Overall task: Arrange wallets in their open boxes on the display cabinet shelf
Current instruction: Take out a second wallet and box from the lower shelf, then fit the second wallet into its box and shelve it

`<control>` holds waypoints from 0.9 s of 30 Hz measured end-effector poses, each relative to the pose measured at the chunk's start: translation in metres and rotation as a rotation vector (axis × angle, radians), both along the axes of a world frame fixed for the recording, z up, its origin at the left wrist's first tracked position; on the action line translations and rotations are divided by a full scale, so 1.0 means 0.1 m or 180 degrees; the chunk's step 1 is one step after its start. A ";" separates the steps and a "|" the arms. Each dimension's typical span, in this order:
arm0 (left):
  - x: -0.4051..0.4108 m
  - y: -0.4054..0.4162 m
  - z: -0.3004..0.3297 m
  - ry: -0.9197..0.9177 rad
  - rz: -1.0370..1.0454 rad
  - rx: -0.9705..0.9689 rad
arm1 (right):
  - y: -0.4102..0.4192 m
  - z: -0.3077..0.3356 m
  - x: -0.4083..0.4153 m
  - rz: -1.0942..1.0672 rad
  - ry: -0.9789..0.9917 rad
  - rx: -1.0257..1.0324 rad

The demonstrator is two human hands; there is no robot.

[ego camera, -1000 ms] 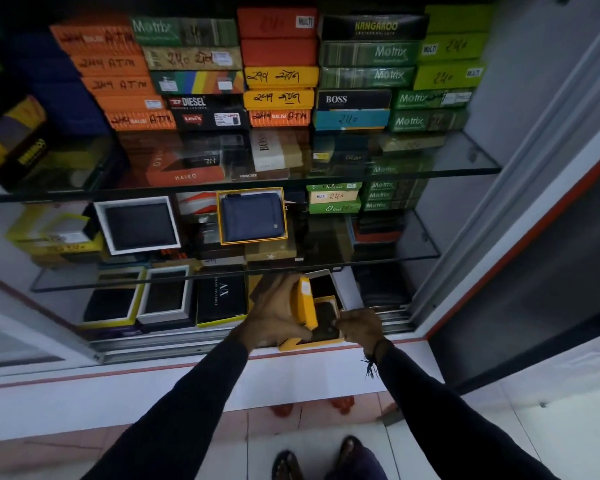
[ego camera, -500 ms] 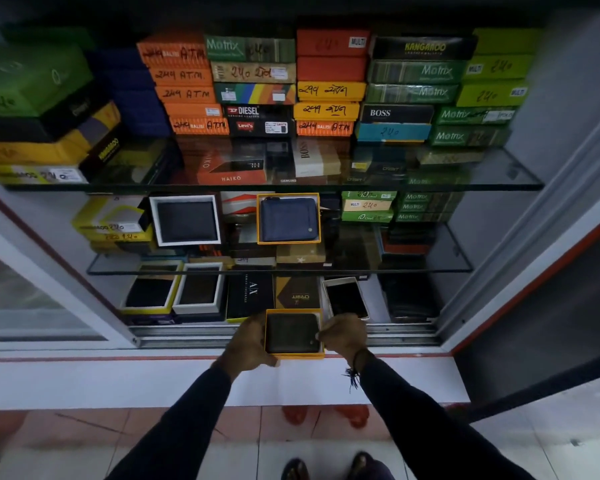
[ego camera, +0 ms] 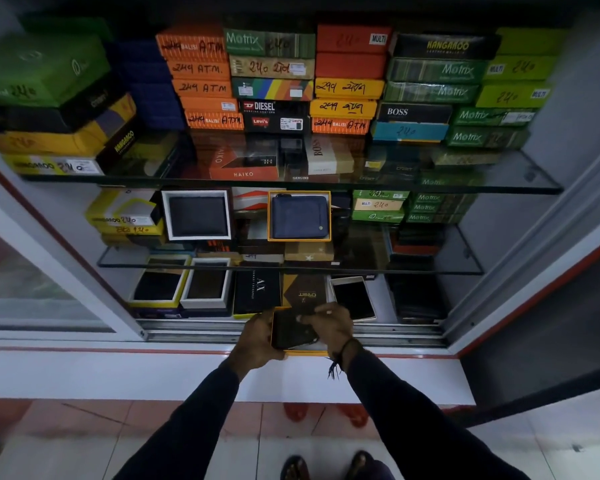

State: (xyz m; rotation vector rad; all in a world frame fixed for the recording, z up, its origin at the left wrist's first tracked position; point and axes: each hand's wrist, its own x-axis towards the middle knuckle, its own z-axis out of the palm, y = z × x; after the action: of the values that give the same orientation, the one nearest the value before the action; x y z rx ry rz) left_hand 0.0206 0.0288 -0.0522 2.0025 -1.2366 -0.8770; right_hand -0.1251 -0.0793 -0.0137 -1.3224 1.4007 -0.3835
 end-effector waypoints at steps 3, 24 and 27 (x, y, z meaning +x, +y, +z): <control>0.05 0.04 0.06 0.0320 0.0073 -0.0138 | -0.06 0.16 -0.04 -0.0247 -0.0477 0.0317; -0.10 0.25 0.56 0.4170 -0.0284 -0.0494 | 0.14 0.40 -0.45 0.0326 -0.2330 0.1747; -0.04 0.27 0.50 0.4494 -0.0299 -0.0533 | 0.06 0.45 -0.47 0.0185 -0.2317 0.1655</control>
State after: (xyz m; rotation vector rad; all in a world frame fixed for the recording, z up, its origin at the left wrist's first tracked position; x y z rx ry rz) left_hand 0.0168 0.0559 -0.0025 0.7351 -0.4948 -1.6812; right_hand -0.1721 -0.0735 0.0310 -0.6825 0.7659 -0.3758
